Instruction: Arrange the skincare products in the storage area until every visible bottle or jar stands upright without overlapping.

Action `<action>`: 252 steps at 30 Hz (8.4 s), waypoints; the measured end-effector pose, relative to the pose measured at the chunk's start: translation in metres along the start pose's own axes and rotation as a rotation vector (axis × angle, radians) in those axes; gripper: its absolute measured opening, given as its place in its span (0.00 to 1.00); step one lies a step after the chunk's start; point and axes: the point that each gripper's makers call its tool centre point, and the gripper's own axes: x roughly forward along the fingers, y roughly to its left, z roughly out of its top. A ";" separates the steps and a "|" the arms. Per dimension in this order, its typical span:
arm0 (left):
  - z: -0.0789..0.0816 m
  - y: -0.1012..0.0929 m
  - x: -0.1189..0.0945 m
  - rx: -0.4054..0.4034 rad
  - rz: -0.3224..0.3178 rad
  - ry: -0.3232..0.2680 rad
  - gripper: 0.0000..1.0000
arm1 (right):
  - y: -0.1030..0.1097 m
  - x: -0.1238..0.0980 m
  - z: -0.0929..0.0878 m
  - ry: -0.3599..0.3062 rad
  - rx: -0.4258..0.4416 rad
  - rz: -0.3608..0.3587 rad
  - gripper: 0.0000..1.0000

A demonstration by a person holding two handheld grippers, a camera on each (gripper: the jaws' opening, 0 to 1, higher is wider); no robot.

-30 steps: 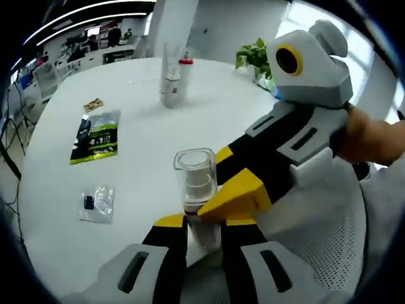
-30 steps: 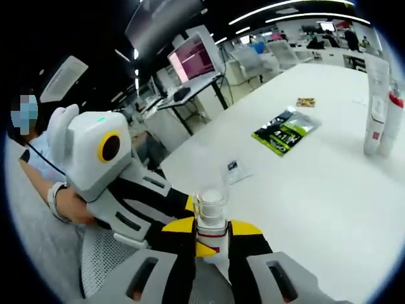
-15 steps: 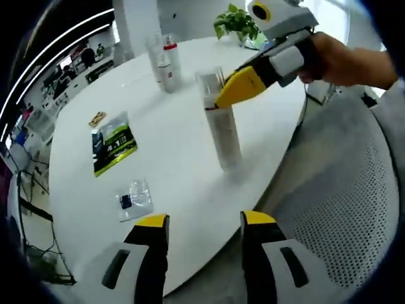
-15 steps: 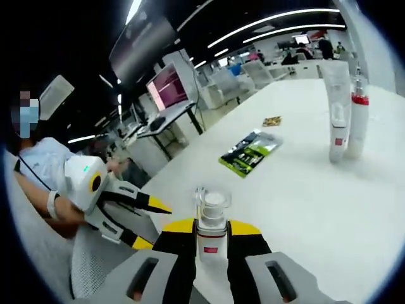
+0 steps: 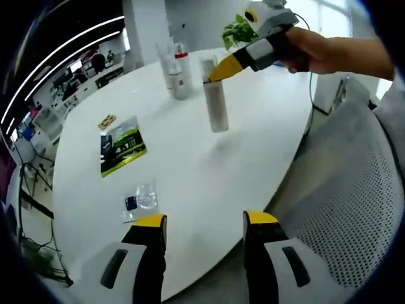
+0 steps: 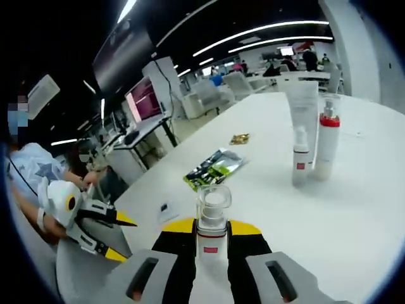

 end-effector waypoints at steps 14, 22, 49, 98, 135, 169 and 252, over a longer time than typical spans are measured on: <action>-0.011 0.003 0.001 -0.024 -0.003 0.015 0.41 | -0.040 0.005 0.026 -0.032 -0.036 -0.097 0.11; -0.015 0.001 0.001 -0.028 -0.014 0.039 0.36 | -0.063 -0.002 0.038 -0.051 -0.076 -0.175 0.11; -0.017 0.009 -0.002 -0.044 0.028 0.041 0.28 | -0.146 0.009 0.064 -0.113 -0.126 -0.382 0.11; -0.024 0.012 -0.001 -0.040 0.044 0.071 0.25 | -0.178 0.026 0.068 -0.154 -0.008 -0.604 0.13; -0.023 0.014 -0.002 -0.024 0.055 0.073 0.23 | -0.165 0.009 0.070 -0.193 0.073 -0.584 0.31; -0.008 -0.002 -0.003 -0.002 -0.009 0.018 0.26 | 0.035 -0.058 -0.064 0.021 -0.091 -0.196 0.37; -0.017 0.006 -0.002 -0.005 0.014 0.026 0.21 | 0.010 0.246 0.031 0.508 0.276 -0.485 0.99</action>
